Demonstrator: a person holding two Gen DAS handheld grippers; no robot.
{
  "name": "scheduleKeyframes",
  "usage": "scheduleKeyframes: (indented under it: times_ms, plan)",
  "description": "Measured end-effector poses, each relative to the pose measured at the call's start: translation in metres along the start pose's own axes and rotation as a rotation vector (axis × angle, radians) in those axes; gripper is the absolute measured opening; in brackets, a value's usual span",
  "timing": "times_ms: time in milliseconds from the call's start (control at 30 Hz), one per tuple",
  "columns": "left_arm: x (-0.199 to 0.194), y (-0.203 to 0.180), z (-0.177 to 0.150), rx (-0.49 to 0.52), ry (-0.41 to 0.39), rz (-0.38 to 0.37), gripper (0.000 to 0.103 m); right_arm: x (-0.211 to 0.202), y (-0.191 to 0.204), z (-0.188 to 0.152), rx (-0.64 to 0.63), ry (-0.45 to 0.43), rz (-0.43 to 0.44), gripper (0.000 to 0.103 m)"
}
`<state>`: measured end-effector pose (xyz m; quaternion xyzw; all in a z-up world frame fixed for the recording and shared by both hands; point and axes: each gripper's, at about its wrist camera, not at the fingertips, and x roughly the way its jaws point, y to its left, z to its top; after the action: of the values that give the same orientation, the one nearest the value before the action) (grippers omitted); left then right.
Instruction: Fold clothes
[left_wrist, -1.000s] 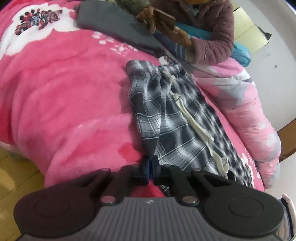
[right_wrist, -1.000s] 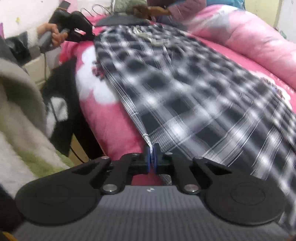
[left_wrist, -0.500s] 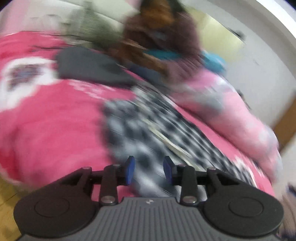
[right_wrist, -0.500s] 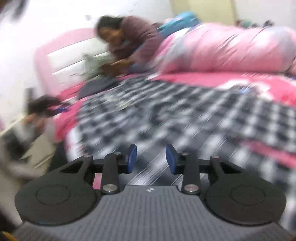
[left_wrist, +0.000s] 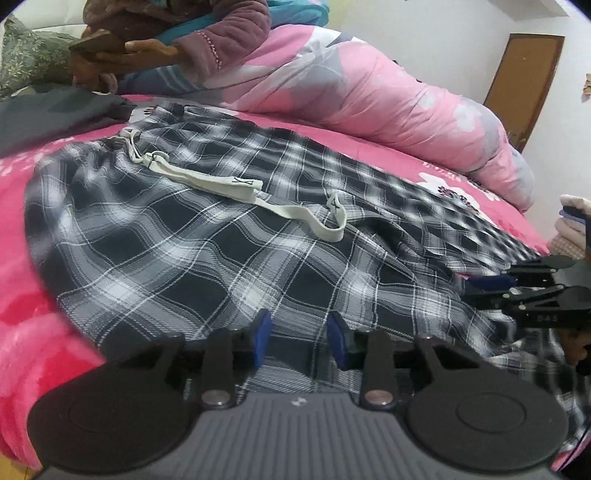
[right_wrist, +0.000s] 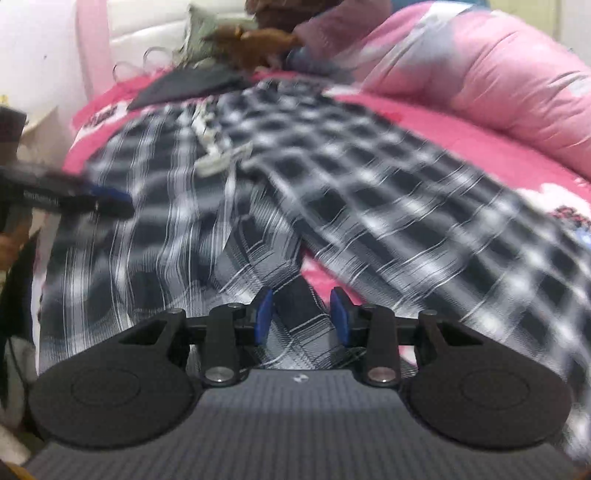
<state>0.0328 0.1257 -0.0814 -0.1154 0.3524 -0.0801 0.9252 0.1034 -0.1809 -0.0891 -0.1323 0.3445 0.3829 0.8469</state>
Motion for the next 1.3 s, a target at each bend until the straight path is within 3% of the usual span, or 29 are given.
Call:
scheduleKeyframes:
  times_ms: [33, 67, 233, 333, 533, 633, 733, 867, 933, 1000, 1067, 1133, 1233, 1300]
  plan:
    - [-0.001, 0.002, 0.000, -0.002, -0.004, -0.008, 0.033, -0.002, 0.002, -0.001, 0.000, -0.001, 0.001, 0.008]
    - [-0.002, 0.004, -0.002, -0.005, -0.007, -0.015, 0.033, -0.002, 0.005, 0.001, -0.009, -0.001, -0.014, 0.005]
    - [-0.004, 0.003, -0.007, 0.012, -0.014, -0.025, 0.033, -0.005, 0.006, 0.003, -0.015, -0.014, -0.136, 0.005]
    - [-0.006, 0.001, -0.006, 0.025, -0.016, -0.014, 0.033, 0.007, -0.008, -0.004, 0.086, -0.021, -0.152, 0.006]
    - [-0.014, -0.006, -0.002, 0.046, -0.026, 0.022, 0.033, -0.021, -0.033, -0.021, 0.274, -0.111, -0.190, 0.029]
    - [-0.019, -0.009, 0.000, 0.056, -0.031, 0.039, 0.037, -0.063, -0.049, -0.035, 0.322, -0.189, -0.284, 0.031]
    - [-0.023, -0.012, 0.002, 0.066, -0.036, 0.057, 0.047, -0.108, -0.068, -0.054, 0.385, -0.264, -0.376, 0.031]
    - [-0.032, -0.032, 0.005, 0.097, -0.070, 0.021, 0.047, -0.149, -0.090, -0.095, 0.438, -0.235, -0.428, 0.031]
    - [-0.030, -0.059, 0.002, 0.165, -0.063, -0.066, 0.049, -0.149, -0.089, -0.107, 0.410, -0.192, -0.401, 0.031]
    - [-0.021, -0.093, -0.009, 0.273, -0.004, -0.169, 0.050, -0.144, -0.087, -0.115, 0.374, -0.150, -0.375, 0.034]
    - [-0.011, -0.127, -0.024, 0.393, 0.072, -0.269, 0.050, -0.131, -0.087, -0.115, 0.329, -0.104, -0.359, 0.057]
    - [-0.007, -0.154, -0.046, 0.531, 0.106, -0.298, 0.050, -0.117, -0.091, -0.113, 0.282, -0.050, -0.347, 0.068]
    - [-0.004, -0.187, -0.074, 0.712, 0.128, -0.314, 0.058, -0.106, -0.098, -0.116, 0.285, 0.000, -0.338, 0.066]
    - [-0.004, -0.187, -0.075, 0.710, 0.135, -0.323, 0.058, -0.109, -0.098, -0.117, 0.292, 0.007, -0.330, 0.046]
